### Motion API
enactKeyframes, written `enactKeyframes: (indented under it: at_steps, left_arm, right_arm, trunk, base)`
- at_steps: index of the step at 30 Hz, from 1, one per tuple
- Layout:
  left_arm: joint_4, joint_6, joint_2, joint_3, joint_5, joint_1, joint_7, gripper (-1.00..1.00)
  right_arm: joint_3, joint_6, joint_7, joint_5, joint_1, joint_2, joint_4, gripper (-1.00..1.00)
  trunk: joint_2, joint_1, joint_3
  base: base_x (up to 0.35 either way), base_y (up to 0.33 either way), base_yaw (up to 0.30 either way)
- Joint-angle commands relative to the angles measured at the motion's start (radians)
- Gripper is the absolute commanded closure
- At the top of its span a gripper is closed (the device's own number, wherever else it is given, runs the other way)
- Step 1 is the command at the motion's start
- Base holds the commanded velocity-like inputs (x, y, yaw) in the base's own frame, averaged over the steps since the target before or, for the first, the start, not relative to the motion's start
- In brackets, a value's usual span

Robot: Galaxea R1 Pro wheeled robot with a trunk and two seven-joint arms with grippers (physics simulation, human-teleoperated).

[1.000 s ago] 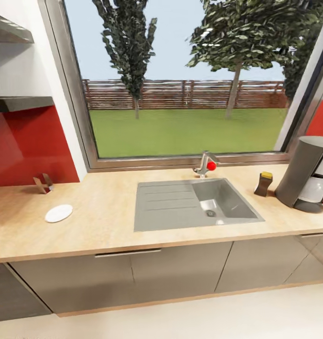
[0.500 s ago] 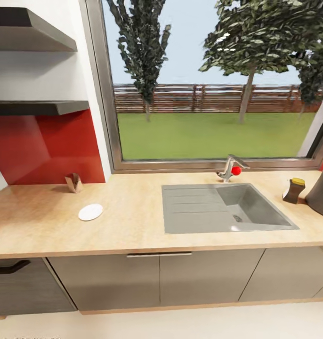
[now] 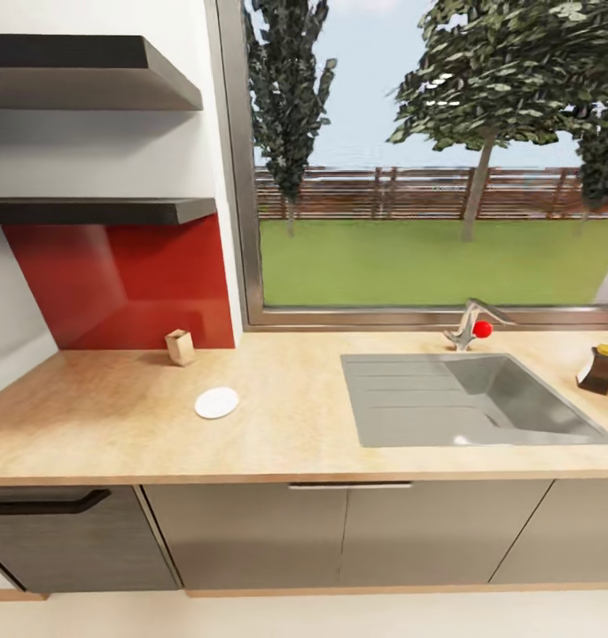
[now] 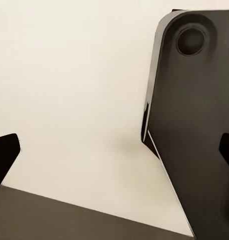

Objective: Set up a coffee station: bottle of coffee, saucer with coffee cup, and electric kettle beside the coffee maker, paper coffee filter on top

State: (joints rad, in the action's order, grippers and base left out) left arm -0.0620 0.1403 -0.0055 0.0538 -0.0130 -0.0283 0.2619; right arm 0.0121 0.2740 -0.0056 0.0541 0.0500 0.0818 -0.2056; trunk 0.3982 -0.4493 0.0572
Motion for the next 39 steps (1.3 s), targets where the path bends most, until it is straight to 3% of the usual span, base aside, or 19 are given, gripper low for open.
enactKeyframes:
  at_steps: [1, 24, 36, 39]
  left_arm:
    - [-0.002, 0.002, 0.0, 0.005, -0.001, 0.001, 0.001, -1.0]
    - [-0.002, 0.0, 0.004, 0.005, 0.003, 0.008, 0.016, -1.0]
    - [-0.004, 0.007, 0.004, 0.002, 0.01, 0.009, 0.002, -1.0]
    - [-0.007, 0.01, 0.014, -0.002, 0.013, 0.01, 0.001, -1.0]
  right_arm:
    - [0.002, 0.003, -0.001, 0.006, 0.001, 0.0, 0.001, -1.0]
    - [0.005, 0.002, 0.0, 0.006, 0.001, -0.006, 0.003, -1.0]
    - [-0.001, 0.002, -0.002, 0.012, 0.001, -0.006, 0.005, -1.0]
    - [-0.001, 0.002, -0.002, 0.013, 0.001, -0.007, 0.005, -1.0]
  trunk:
    - [0.002, -0.001, 0.0]
    - [0.002, -0.001, -0.012]
    - [0.002, -0.001, -0.012]
    - [0.002, -0.001, -0.012]
  base:
    - [0.079, 0.337, 0.001]
    - [0.021, 0.32, 0.0]
    - [-0.012, 0.044, 0.0]
    - [-0.158, 0.0, 0.0]
